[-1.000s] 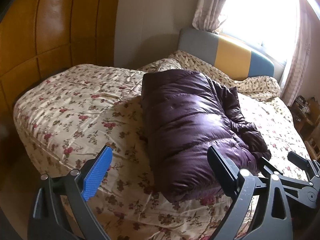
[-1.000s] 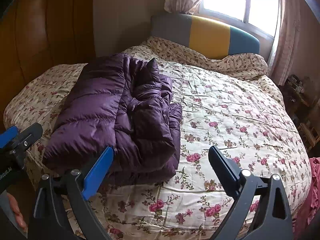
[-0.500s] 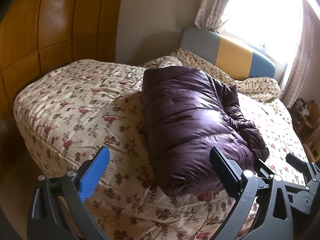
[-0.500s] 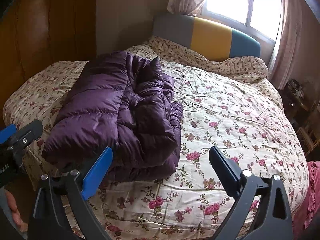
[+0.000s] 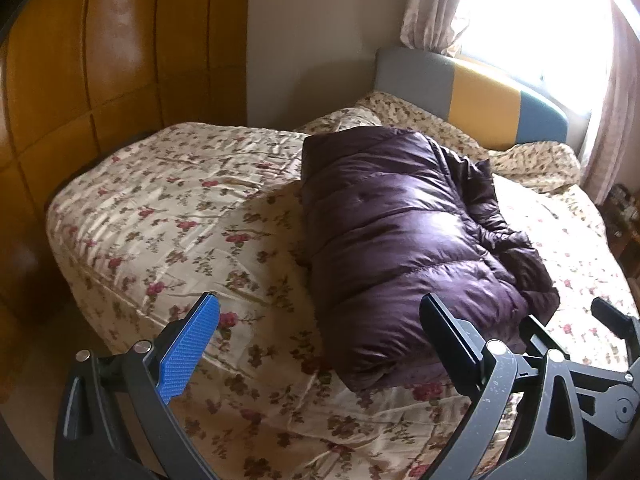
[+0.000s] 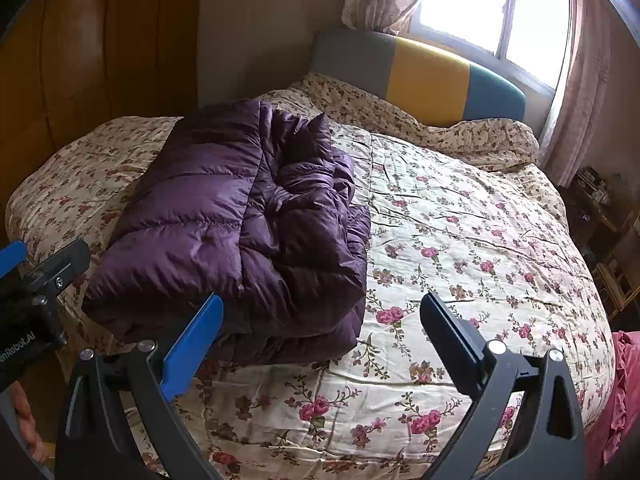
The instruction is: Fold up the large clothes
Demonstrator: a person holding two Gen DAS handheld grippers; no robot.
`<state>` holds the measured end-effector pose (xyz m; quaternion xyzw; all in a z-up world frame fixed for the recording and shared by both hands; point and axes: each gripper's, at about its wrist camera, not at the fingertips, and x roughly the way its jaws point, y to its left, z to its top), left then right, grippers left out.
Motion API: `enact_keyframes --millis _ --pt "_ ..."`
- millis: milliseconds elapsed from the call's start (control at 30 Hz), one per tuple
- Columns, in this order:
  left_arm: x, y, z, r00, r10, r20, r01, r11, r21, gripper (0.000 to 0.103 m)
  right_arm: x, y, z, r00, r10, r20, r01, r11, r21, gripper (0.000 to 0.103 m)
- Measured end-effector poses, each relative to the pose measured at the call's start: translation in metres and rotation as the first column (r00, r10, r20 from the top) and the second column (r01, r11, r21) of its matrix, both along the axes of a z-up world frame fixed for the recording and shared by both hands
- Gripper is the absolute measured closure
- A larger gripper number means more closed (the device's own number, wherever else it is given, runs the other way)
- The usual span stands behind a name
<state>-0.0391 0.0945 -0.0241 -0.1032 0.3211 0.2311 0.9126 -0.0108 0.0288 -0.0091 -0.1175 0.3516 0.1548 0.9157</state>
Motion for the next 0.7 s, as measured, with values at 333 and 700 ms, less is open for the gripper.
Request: enact_keyframes --millis 333,700 --pt "-0.0022 -0.0026 0.0046 1.0 0.006 0.018 -0.006 1.0 0.005 0.004 0.0016 0.0006 -0.0019 1.0 0.002 -0.01 -0.002 1.0 -0.003 0.004" --pt "-0.005 -0.0047 0.0081 1.0 0.005 0.029 -0.005 1.0 0.008 0.004 0.0027 0.0023 -0.0037 1.0 0.0 -0.017 0.0 1.0 -0.004 0.003"
